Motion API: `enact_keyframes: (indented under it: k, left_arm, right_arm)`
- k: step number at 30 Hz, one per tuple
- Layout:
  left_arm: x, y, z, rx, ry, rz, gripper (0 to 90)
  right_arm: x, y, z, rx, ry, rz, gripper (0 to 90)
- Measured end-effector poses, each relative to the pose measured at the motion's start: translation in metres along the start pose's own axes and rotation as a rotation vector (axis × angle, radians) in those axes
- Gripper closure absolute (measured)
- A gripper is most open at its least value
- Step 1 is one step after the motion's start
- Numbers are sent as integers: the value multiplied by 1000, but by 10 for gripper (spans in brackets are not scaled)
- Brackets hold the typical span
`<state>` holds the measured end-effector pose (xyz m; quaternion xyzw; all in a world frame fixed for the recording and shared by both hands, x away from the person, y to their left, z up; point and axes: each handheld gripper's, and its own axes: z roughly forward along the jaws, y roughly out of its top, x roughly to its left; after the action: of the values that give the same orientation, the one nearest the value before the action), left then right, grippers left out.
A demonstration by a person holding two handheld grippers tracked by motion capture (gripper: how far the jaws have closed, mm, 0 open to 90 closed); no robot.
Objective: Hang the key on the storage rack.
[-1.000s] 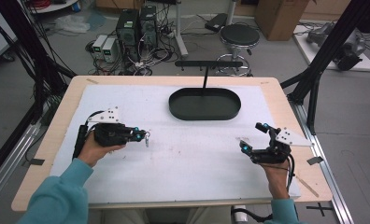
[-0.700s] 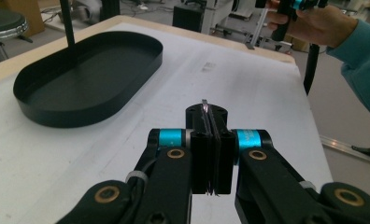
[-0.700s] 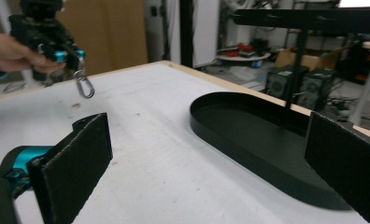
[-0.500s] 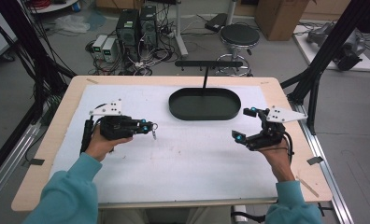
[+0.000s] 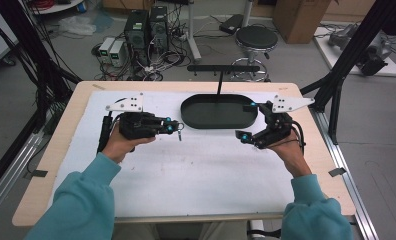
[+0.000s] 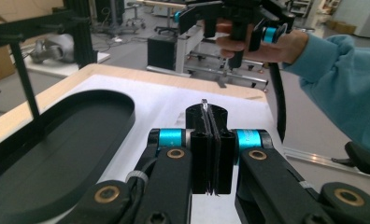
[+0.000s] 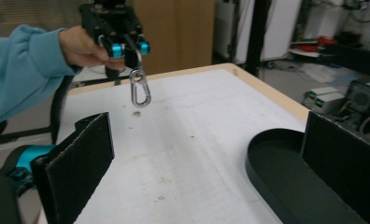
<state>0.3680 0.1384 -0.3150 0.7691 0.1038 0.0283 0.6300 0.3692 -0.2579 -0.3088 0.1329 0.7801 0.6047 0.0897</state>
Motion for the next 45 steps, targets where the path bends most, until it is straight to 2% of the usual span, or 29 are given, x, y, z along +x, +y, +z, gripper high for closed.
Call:
enact_keyframes:
  k: [5,10,11,12,16,19,21,22,33,35,37,45]
  left_arm:
    - [-1,8,6,-23,-17,12,883]
    - [-1,8,13,-16,-26,14,883]
    - [0,8,14,-17,-30,13,883]
    - [0,8,16,-18,-30,11,883]
    - [2,7,21,-16,-37,16,883]
    - [5,8,25,-31,-53,27,883]
    - [5,7,27,-37,-58,31,883]
    - [5,7,27,-37,-58,31,883]
    - [4,6,32,-42,-66,40,883]
    - [4,6,32,-43,-68,42,883]
    - [3,6,33,-47,-73,43,883]
    - [2,6,33,-43,-75,47,883]
  right_arm:
    - [-7,8,9,7,62,-2,22]
    - [-10,13,18,36,107,-8,45]
    - [-11,15,21,43,111,-26,45]
    - [-11,18,26,60,136,-29,46]
    - [-12,22,33,71,160,-36,63]
    - [-14,27,42,103,186,-72,78]
    - [-16,29,46,109,214,-85,165]
    - [-16,30,47,102,228,-83,166]
    - [-15,29,67,112,276,-81,210]
    - [-12,28,73,110,300,-61,212]
    - [-11,27,77,115,316,-66,217]
    - [-7,26,87,119,353,-86,363]
